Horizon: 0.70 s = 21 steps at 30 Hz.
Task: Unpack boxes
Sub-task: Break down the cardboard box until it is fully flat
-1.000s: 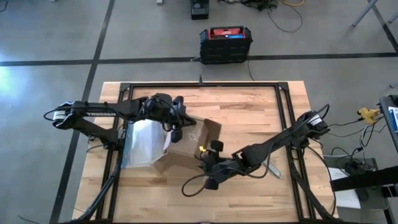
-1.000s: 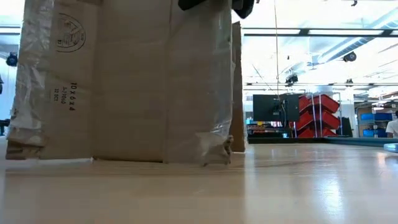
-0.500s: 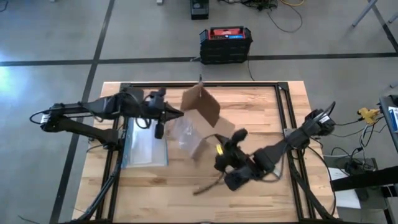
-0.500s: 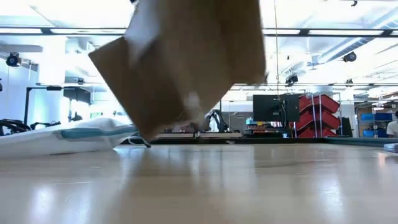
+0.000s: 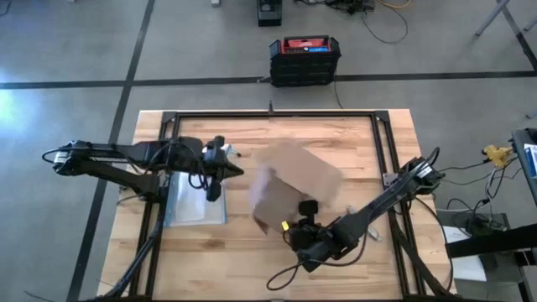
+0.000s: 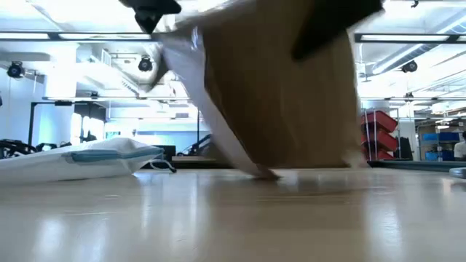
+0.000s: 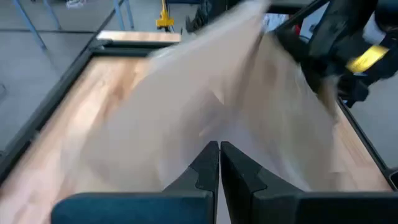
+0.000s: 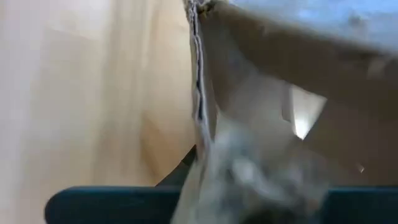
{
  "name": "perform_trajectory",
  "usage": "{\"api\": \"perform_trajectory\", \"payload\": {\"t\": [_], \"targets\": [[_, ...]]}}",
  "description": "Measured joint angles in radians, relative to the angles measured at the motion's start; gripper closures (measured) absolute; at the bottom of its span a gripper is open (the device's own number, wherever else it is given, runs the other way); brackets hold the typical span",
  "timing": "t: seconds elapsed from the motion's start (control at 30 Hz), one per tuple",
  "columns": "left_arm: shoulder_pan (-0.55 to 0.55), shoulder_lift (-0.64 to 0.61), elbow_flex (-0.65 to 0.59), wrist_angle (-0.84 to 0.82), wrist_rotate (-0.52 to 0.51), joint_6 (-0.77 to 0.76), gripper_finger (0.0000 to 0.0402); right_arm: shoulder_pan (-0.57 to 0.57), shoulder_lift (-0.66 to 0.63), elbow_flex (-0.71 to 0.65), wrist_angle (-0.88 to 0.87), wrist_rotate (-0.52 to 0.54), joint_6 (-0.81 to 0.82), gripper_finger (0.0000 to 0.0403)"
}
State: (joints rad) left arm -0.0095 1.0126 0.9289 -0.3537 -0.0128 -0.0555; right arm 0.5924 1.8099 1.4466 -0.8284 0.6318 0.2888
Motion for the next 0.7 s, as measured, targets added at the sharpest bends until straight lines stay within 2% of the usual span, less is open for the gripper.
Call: {"api": "perform_trajectory", "payload": {"t": [0.1, 0.33, 0.43, 0.57, 0.7], "targets": [[-0.024, 0.003, -0.066, 0.051, -0.002, -0.042, 0.0401, 0.0, 0.005, 0.001, 0.012, -0.083, 0.038, 0.0403], [-0.071, 0.054, -0.24, 0.303, -0.003, -0.12, 0.0402, 0.0, -0.002, 0.002, 0.024, -0.112, 0.097, 0.0389], [-0.076, 0.085, -0.298, 0.38, -0.005, -0.16, 0.0401, 0.007, -0.005, 0.002, 0.005, -0.121, 0.135, 0.0358], [-0.076, 0.129, -0.356, 0.399, -0.036, -0.193, 0.0401, 0.03, -0.025, 0.008, -0.009, -0.12, 0.161, 0.0306], [-0.081, 0.197, -0.429, 0.532, -0.028, -0.224, 0.0401, 0.048, -0.048, 0.008, -0.028, -0.07, 0.195, 0.0265]]}}
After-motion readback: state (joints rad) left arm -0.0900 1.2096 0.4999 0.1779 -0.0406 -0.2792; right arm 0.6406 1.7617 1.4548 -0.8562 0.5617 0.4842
